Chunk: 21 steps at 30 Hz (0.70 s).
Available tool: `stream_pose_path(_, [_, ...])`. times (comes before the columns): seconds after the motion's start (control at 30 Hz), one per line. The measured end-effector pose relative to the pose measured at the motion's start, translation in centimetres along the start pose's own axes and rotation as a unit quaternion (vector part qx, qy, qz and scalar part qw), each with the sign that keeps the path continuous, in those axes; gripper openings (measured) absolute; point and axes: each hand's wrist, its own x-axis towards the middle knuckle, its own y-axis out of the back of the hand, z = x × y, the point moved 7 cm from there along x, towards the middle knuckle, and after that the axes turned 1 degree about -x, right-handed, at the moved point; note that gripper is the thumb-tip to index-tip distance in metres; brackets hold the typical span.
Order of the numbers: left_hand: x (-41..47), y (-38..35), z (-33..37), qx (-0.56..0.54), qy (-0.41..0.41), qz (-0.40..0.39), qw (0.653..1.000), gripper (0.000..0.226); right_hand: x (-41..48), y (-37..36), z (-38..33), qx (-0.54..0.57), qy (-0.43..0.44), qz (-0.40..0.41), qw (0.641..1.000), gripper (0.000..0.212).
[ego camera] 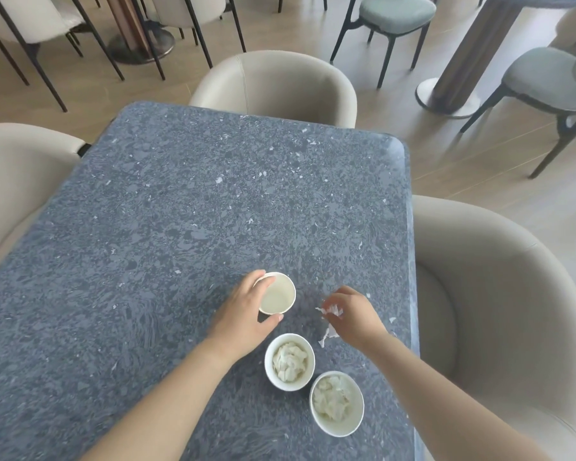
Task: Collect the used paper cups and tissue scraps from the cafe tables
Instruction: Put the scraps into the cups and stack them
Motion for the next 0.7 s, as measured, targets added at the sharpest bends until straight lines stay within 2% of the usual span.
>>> stream_pose_path(0.13, [-0.8, 0.0, 0.2, 0.009, 0.008, -0.004, 1.0, 0.06, -1.7, -0.8, 0.6, -0.023, 0.015, -0.032, 0.999, 0.015])
stream_pose_path(0.3, [-2.3, 0.7, 0.6, -0.003, 0.005, 0.021, 1.0, 0.056, -2.8, -2.6, 0.5, -0.088, 0.049, -0.082, 0.992, 0.047])
stream_pose_path(0.4, [-3.5, 0.9, 0.9, -0.006, -0.003, 0.034, 0.999, 0.054, -3.0, -2.9, 0.7, -0.124, 0.059, -0.105, 0.985, 0.053])
stream_pose_path(0.6, [-5.7, 0.0, 0.6, -0.008, 0.017, 0.021, 1.0, 0.054, -2.8, -2.9, 0.7, -0.117, 0.047, -0.105, 0.986, 0.025])
stream_pose_path(0.7, [-6.0, -0.1, 0.6, -0.009, 0.02, 0.021, 1.0, 0.053, -3.0, -2.7, 0.8, -0.116, 0.04, -0.098, 0.988, 0.018])
